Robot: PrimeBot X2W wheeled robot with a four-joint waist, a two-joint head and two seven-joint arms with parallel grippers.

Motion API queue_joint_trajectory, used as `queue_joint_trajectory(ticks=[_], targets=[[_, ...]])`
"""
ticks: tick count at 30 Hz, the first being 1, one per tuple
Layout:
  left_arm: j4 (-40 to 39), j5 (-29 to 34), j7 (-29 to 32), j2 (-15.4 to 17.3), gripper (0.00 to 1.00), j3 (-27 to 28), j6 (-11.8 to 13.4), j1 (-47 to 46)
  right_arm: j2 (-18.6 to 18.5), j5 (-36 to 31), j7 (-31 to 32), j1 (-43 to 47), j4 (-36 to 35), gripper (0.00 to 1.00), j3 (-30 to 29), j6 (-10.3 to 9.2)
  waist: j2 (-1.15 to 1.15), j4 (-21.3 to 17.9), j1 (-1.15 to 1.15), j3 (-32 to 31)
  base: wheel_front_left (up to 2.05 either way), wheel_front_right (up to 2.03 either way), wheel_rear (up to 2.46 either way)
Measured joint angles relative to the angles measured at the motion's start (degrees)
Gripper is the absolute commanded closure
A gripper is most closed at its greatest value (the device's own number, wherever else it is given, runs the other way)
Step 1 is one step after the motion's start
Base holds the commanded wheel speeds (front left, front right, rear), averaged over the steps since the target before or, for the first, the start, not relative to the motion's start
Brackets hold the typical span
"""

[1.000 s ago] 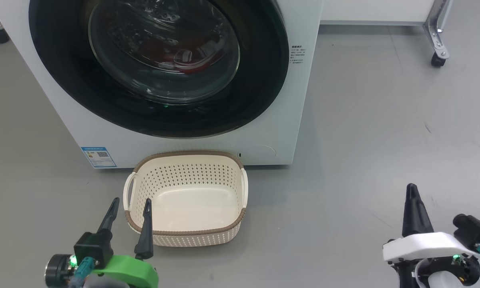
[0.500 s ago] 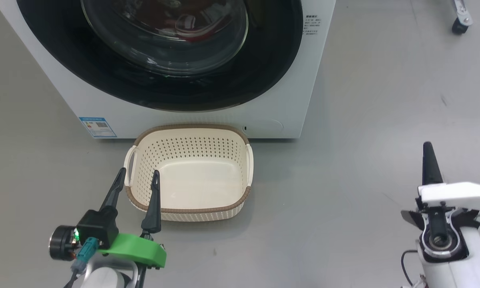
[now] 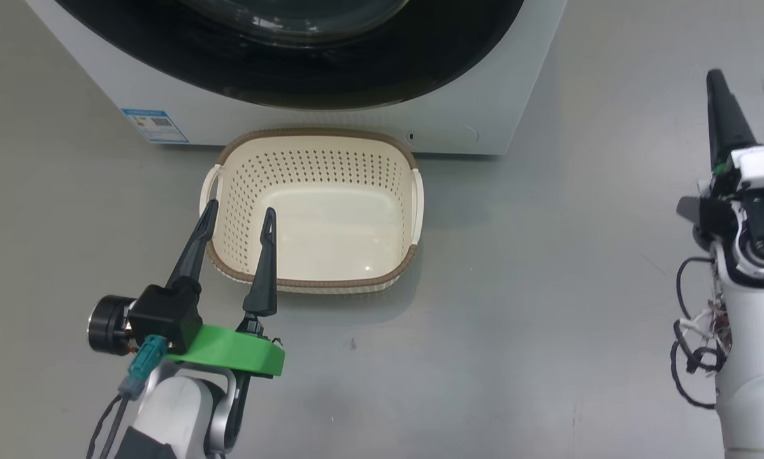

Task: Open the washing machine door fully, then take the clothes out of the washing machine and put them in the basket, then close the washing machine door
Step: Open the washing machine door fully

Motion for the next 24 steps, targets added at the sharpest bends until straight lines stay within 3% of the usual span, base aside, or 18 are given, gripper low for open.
queue_joint_trajectory(ticks=[13,24], targets=[[-1.19,0.43,-0.01,-0.44,0.00,-1.22,0.03,-4.66,-3.49,4.21,10.59,-16.12,3.31,1.00,2.45,-3.31,0.00,3.05,0.00,8.13,0.00,0.00,0.00],[-1.08,0.31,-0.01,-0.76,0.00,-3.03,0.03,-7.40,-6.00,4.78,14.93,-25.35,6.28,1.00,3.02,-5.38,0.00,5.65,0.00,12.41,0.00,0.00,0.00]])
